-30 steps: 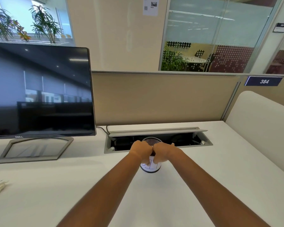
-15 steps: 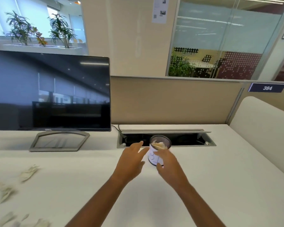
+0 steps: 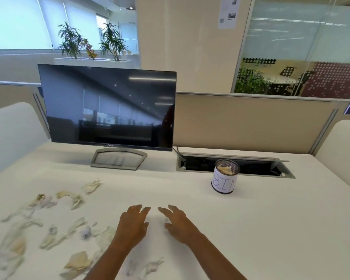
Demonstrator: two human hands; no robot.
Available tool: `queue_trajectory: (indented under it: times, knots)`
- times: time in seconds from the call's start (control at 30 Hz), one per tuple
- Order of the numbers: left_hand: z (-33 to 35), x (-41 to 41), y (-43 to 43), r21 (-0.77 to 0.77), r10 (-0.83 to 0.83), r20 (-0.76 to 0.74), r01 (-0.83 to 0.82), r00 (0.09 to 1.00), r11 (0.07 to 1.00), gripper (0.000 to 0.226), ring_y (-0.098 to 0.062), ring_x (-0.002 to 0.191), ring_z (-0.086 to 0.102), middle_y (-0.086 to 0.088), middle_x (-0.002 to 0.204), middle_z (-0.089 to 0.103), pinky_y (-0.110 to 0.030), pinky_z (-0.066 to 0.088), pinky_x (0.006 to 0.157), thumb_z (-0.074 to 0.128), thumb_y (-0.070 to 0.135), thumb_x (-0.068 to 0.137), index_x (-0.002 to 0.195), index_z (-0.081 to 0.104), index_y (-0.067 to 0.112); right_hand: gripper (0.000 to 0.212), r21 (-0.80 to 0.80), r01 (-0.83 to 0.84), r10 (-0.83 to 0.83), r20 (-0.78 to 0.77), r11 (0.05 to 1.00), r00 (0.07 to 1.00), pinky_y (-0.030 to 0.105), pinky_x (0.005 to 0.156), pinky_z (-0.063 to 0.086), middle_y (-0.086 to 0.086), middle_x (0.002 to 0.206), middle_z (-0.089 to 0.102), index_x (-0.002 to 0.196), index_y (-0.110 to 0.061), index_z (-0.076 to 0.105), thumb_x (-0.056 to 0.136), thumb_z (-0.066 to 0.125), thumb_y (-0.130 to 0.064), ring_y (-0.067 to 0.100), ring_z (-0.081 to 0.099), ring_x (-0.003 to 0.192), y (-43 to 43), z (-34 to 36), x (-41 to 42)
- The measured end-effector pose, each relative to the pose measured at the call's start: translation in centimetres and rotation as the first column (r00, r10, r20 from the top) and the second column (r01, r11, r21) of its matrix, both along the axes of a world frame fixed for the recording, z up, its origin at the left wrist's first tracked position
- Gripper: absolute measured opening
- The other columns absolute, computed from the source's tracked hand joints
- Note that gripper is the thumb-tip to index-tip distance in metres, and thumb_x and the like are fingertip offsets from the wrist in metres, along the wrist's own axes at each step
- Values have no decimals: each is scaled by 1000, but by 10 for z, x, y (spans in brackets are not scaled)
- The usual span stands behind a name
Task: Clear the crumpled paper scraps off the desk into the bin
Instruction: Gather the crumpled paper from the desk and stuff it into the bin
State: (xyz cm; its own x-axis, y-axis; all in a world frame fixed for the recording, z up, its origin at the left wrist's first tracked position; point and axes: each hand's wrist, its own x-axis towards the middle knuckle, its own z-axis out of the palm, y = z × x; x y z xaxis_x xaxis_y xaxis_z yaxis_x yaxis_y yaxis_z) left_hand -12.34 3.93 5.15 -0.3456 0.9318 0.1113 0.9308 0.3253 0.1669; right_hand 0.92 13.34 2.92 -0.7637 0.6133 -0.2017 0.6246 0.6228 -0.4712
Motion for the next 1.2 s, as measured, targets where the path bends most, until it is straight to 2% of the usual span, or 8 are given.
queue_trajectory:
  times: [0.07,0.13,0.3,0.6,0.73,0.83,1.07,1.2]
  knots:
    - [-2,-2,-13,-59,10,72,-6,997,998,49,-18,131,46,-13,137,51,-36,43,100,66,23,84,131,52,15,42,75,-78,76,29,994,997,33,106,31,7,150,30,139,-21,38,98,36,-13,23,30,135,-7,-5,-3]
    - [-8,-9,-24,-66,14,139,-5,990,998,47,-14,140,28,-5,149,36,-32,32,108,48,24,95,141,37,20,34,149,-94,88,42,984,995,32,89,39,9,133,46,124,-11,52,95,34,-6,21,42,115,-16,-7,-4]
    - [-18,-12,-45,-112,30,147,-14,989,994,45,-10,138,29,2,148,36,-26,31,109,38,35,98,141,32,27,34,309,-13,-12,80,951,997,35,84,43,11,123,49,115,-7,53,89,35,6,23,45,113,-30,-14,10]
    - [-35,42,-67,-191,136,263,-87,955,978,56,-19,124,39,-5,132,35,-26,46,94,49,51,89,137,36,25,20,179,281,-290,25,943,957,27,79,39,2,109,50,95,-16,54,95,35,-10,21,47,103,-39,-10,73]
    - [-35,61,-67,-107,123,291,-96,949,990,34,-15,116,42,-1,125,37,-25,50,85,52,31,92,125,47,24,40,88,250,-258,103,964,961,29,104,38,2,143,40,136,-21,41,97,43,-28,21,40,128,-54,-8,86]
    - [-37,68,-68,-1,120,338,-127,933,992,23,-12,108,46,7,104,38,-23,47,79,47,16,94,115,56,20,44,152,191,-212,137,970,968,27,100,40,-1,146,33,140,-25,34,96,42,-21,21,36,128,-79,-12,86]
    - [-41,80,-78,99,148,448,-213,882,972,26,-15,104,50,-2,109,55,-20,40,82,43,2,92,107,62,11,22,129,250,-222,-197,960,955,18,85,43,0,105,54,107,-15,57,98,36,-19,11,51,108,-112,-27,78]
    - [-34,85,-85,102,152,616,-270,773,958,17,-13,92,53,-4,99,59,-22,41,80,45,1,91,92,58,12,30,-194,361,-407,-320,912,856,10,57,36,-8,65,47,64,-15,59,93,51,-21,1,46,62,-117,-19,63]
